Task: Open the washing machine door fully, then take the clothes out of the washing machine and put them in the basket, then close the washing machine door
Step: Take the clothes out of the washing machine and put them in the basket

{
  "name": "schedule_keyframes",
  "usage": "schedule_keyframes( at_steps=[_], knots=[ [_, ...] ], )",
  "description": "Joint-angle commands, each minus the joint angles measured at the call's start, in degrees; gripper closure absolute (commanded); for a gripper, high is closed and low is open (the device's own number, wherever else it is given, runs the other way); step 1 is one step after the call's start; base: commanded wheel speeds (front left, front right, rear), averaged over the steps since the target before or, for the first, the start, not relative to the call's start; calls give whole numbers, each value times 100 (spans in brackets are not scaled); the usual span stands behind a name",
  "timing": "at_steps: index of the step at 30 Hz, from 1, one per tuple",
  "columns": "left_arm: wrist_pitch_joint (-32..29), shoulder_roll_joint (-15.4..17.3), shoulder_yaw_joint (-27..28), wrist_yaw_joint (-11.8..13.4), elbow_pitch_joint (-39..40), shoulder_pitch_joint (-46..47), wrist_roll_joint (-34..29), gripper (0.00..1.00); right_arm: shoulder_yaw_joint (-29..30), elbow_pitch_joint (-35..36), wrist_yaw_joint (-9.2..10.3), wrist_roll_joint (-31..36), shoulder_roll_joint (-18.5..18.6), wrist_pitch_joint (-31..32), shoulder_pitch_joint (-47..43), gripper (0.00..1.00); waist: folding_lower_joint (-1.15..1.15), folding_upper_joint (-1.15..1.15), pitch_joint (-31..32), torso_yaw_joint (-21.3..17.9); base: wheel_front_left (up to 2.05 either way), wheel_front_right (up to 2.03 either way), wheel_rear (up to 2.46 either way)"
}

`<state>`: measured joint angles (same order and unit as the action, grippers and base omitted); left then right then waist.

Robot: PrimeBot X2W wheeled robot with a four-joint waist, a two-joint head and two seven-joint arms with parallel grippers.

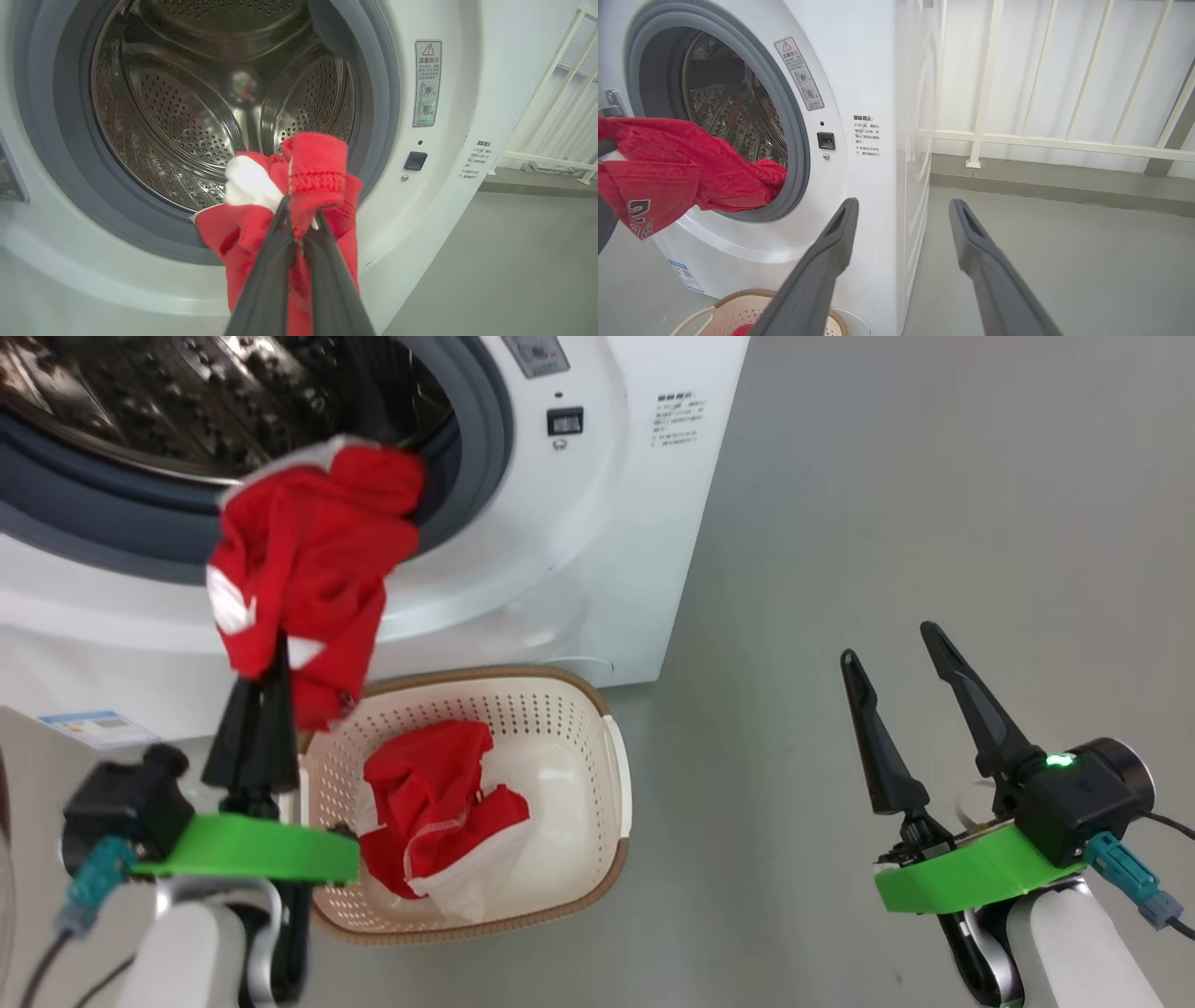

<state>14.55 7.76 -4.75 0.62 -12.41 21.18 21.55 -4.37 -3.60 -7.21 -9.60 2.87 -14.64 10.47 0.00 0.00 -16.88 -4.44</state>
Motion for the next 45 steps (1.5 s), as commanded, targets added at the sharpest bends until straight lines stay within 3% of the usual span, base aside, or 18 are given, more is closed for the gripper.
schedule_keyframes(
  at_steps=[1, 13, 23, 28, 32, 45],
  knots=[
    [44, 80, 157, 62, 267, -136, -83, 100, -94, 142, -28, -4, 0, -36, -44, 0, 0, 0, 133, 25, 0, 0, 0],
    [-212, -4, -70, 322, 1276, -899, -201, 100, -51, 181, -28, 9, 0, -36, -191, 0, 0, 0, 347, 105, 0, 0, 0],
    [-333, -161, -97, 359, 1266, -1048, 111, 100, -113, 193, -28, 11, 0, -36, -200, 0, 0, 0, 249, 55, 0, 0, 0],
    [-352, -274, -143, 274, 644, -835, 397, 100, -116, 190, -28, 13, 0, -36, -164, 0, 0, 0, 123, -6, 0, 0, 0],
    [-257, -351, -97, 54, -122, -537, 776, 100, -146, 145, -28, 32, 0, -36, -107, 0, 0, 0, -18, -61, 0, 0, 0],
    [10, -334, -37, -292, -2726, 808, 761, 100, -264, 164, -28, -151, 0, -36, 250, 0, 0, 0, -879, -294, 0, 0, 0]
  ],
)
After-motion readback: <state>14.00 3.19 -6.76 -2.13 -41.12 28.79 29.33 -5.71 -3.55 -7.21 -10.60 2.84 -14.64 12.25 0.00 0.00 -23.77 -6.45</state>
